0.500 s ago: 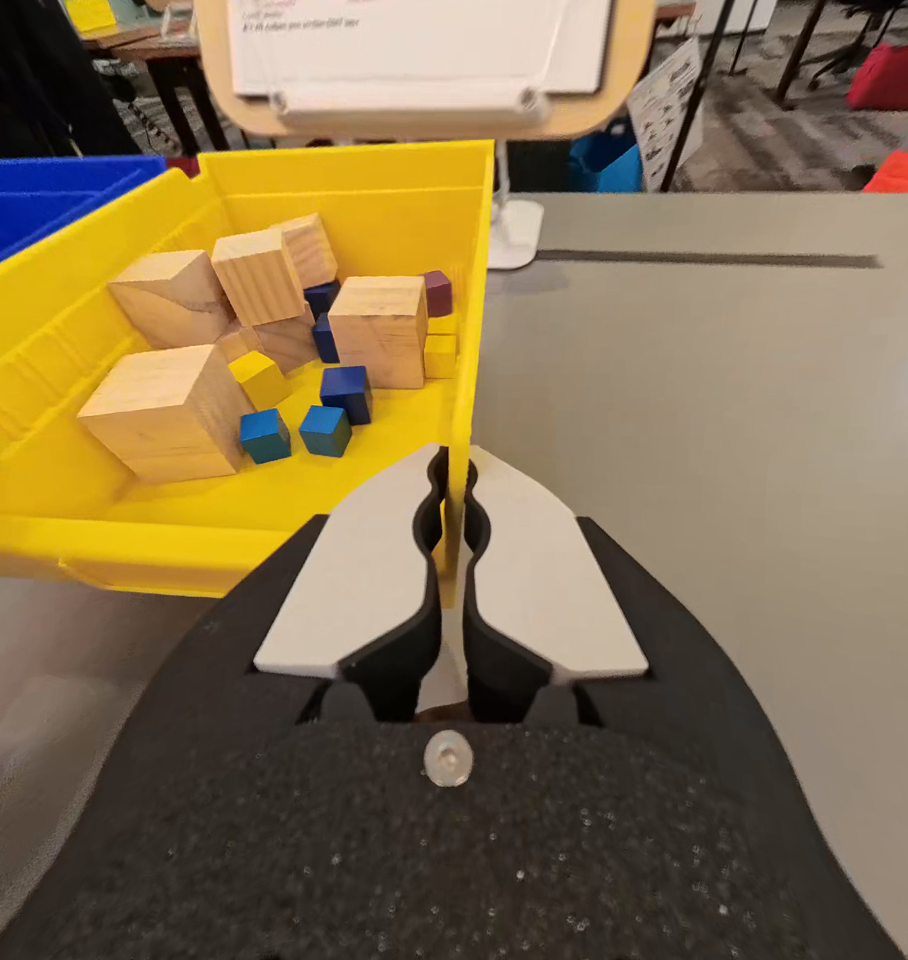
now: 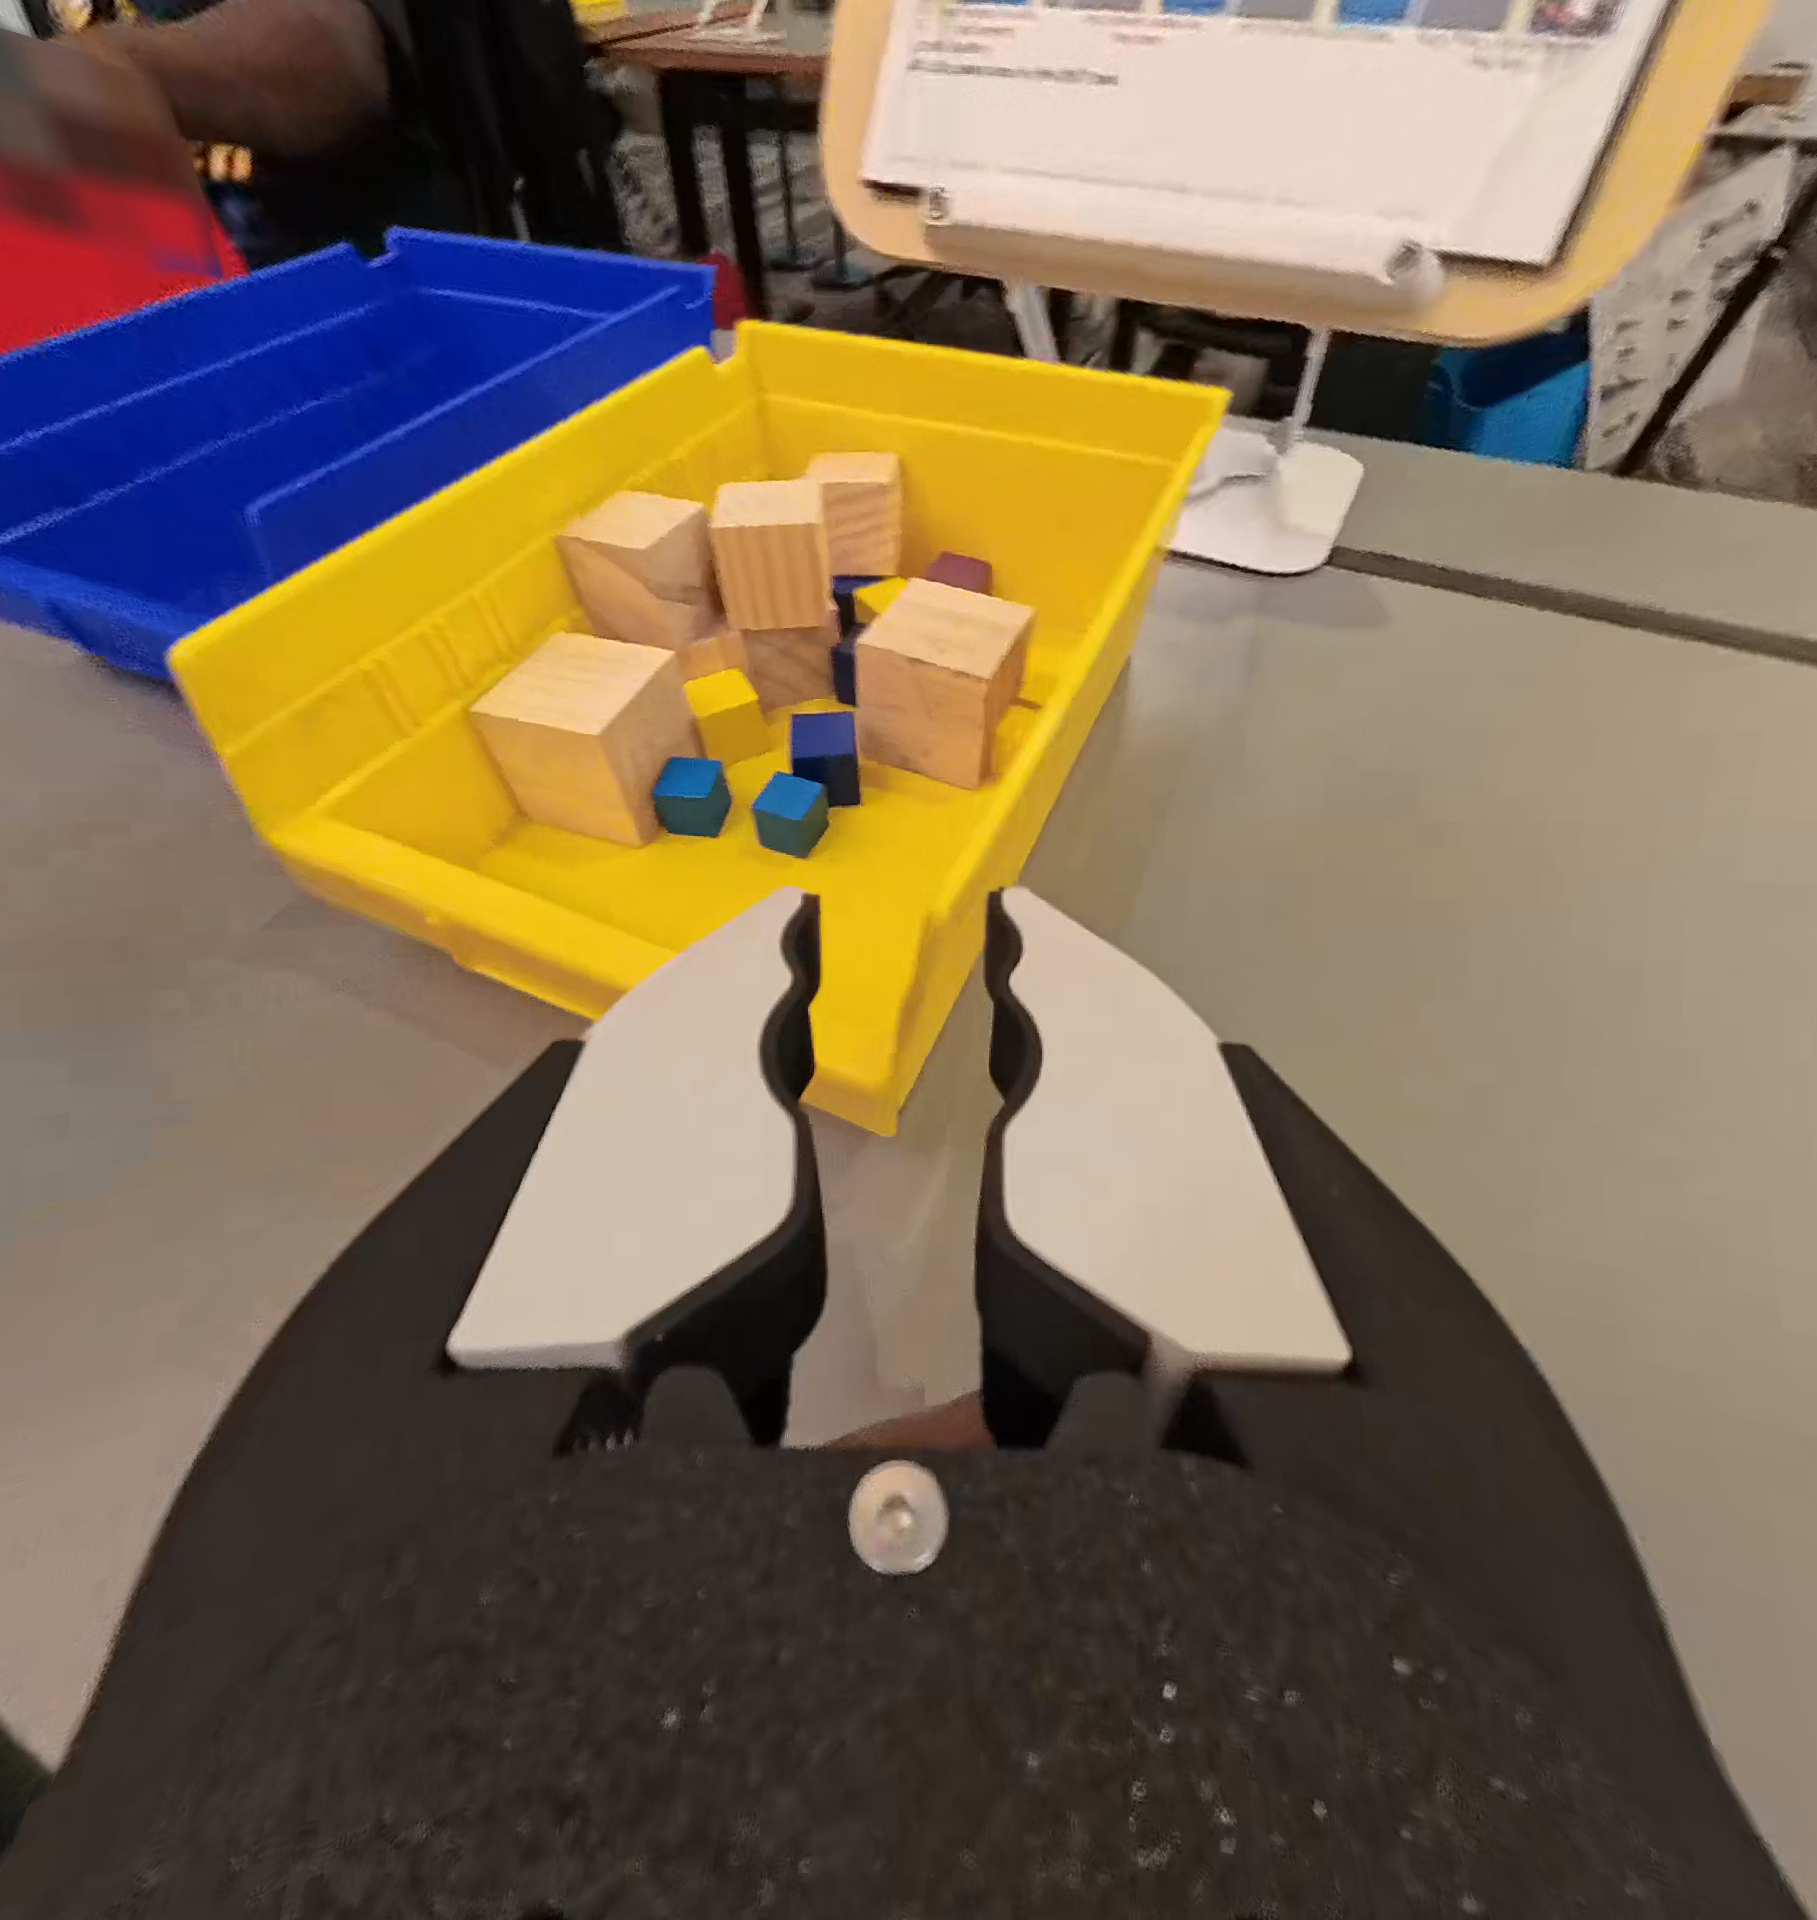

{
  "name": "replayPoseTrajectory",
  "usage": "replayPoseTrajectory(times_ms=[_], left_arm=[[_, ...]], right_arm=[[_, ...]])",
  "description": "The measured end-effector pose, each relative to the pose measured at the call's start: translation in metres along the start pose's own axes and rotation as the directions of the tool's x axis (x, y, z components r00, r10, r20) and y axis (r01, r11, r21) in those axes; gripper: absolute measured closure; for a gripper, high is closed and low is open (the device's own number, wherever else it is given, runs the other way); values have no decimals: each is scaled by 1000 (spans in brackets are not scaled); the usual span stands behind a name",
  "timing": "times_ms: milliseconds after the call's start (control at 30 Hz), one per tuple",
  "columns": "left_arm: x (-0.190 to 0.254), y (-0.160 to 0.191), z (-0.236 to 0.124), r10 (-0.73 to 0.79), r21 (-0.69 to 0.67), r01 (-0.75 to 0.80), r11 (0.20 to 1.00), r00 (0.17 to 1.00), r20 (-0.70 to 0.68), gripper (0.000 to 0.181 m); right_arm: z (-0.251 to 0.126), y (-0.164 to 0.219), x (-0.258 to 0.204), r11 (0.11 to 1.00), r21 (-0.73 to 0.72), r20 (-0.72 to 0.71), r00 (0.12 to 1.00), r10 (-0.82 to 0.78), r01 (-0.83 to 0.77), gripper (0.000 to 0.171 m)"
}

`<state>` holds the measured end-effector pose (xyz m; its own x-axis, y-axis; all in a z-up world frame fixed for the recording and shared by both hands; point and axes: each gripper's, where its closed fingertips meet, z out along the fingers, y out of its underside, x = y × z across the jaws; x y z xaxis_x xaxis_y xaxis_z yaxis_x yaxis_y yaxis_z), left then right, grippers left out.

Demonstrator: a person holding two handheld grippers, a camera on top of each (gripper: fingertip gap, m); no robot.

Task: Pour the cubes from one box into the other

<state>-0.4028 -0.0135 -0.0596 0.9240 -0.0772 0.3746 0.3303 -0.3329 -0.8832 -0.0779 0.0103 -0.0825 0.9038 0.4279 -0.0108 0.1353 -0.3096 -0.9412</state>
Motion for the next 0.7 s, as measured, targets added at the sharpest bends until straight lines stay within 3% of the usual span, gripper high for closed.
replayPoseTrajectory(times_ms=[100,300,333,400,533,700], left_arm=[[-86,-25,9,144,-13,-144,989,969,202,127],[-151,-30,80,245,-155,-211,965,938,247,130],[-155,-33,89,256,-159,-220,962,932,257,136],[-157,-32,101,246,-164,-211,964,940,235,173],[-150,-24,87,188,-142,-160,977,958,215,178],[-135,2,26,220,-116,-196,974,941,257,177]], right_arm=[[-3,-14,-27,998,37,38,998,-43,42,141],[-8,-5,-144,994,60,322,941,-103,89,141],[-7,0,-157,992,50,338,933,-125,115,141],[-4,10,-177,986,41,361,918,-166,162,141],[7,23,-189,985,3,319,934,-163,171,140],[29,19,-194,990,18,168,976,-139,138,134]])
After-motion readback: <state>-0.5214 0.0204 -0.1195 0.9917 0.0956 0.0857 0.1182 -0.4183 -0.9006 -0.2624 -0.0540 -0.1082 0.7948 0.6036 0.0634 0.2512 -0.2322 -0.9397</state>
